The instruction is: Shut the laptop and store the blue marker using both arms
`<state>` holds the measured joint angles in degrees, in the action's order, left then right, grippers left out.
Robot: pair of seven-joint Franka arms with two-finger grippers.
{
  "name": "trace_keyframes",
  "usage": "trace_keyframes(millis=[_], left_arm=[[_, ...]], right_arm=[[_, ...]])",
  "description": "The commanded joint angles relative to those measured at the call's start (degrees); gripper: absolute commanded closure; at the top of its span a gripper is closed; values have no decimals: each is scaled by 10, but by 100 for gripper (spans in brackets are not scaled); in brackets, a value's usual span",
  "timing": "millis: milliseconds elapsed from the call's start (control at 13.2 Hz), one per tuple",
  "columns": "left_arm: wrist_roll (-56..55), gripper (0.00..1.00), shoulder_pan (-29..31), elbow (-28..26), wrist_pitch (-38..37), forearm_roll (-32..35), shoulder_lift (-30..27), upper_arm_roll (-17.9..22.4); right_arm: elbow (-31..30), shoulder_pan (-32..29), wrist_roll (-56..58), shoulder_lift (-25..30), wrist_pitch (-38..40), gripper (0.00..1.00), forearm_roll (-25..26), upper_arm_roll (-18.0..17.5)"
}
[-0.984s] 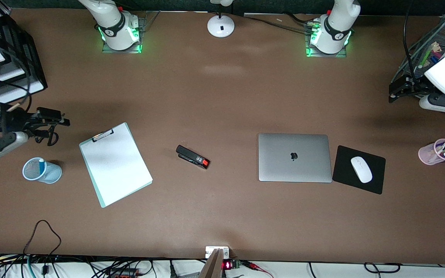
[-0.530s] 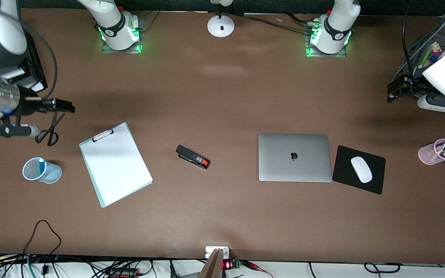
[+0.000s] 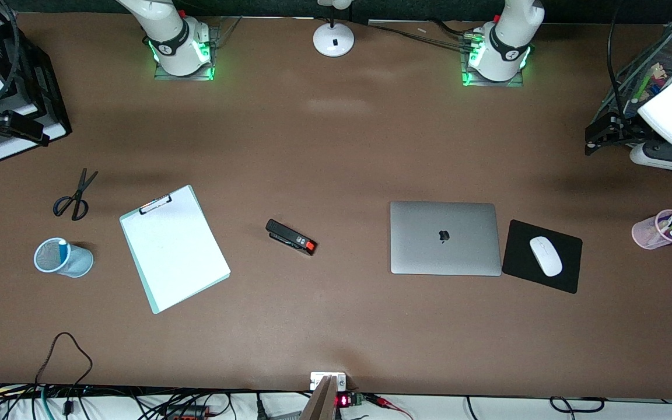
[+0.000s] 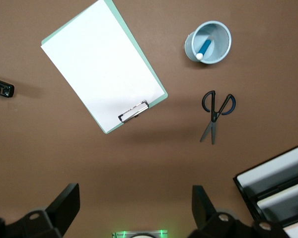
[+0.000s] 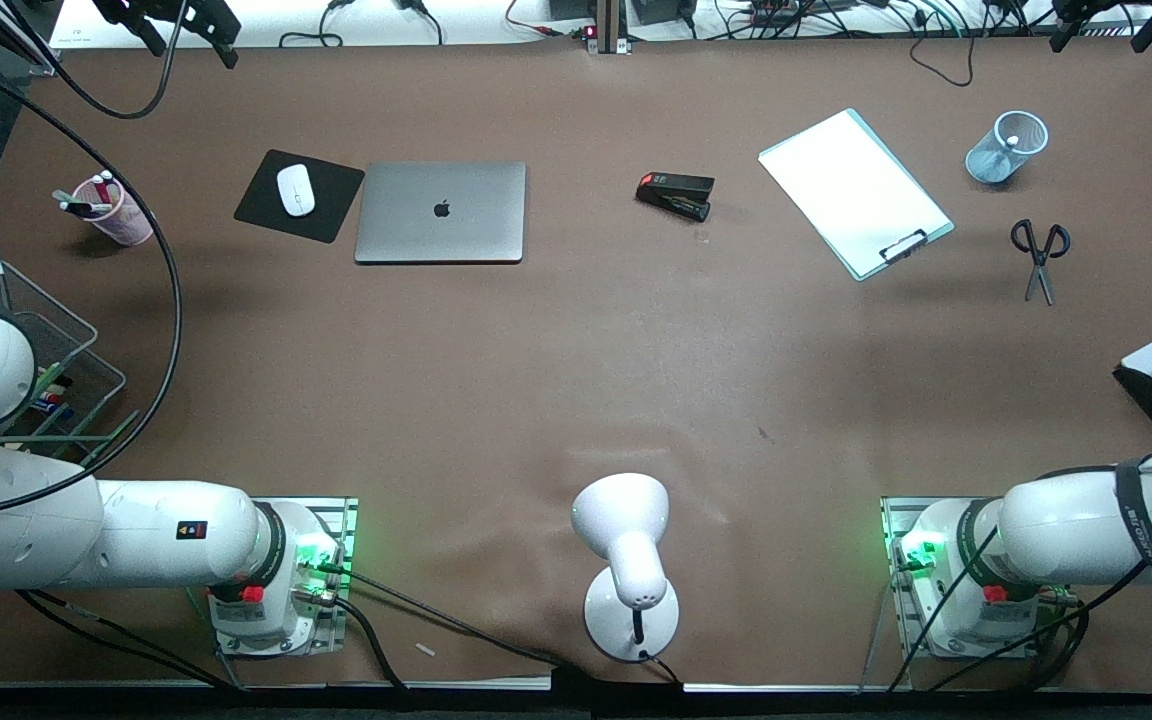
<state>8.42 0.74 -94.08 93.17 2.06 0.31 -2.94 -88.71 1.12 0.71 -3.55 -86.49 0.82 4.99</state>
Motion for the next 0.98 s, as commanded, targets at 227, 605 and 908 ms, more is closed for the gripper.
trace_keyframes(millis=[227, 605, 908], left_arm=[[11, 0, -1, 7, -3, -4, 1, 4], [11, 0, 0, 7, -1, -4, 2, 4], [9, 0, -2, 7, -1, -3, 1, 3]], right_arm=[[-87, 1, 26, 65, -40, 0, 9, -2], [-72, 2, 23, 62, -22, 0, 8, -2], [-68, 2, 23, 62, -22, 0, 3, -2]])
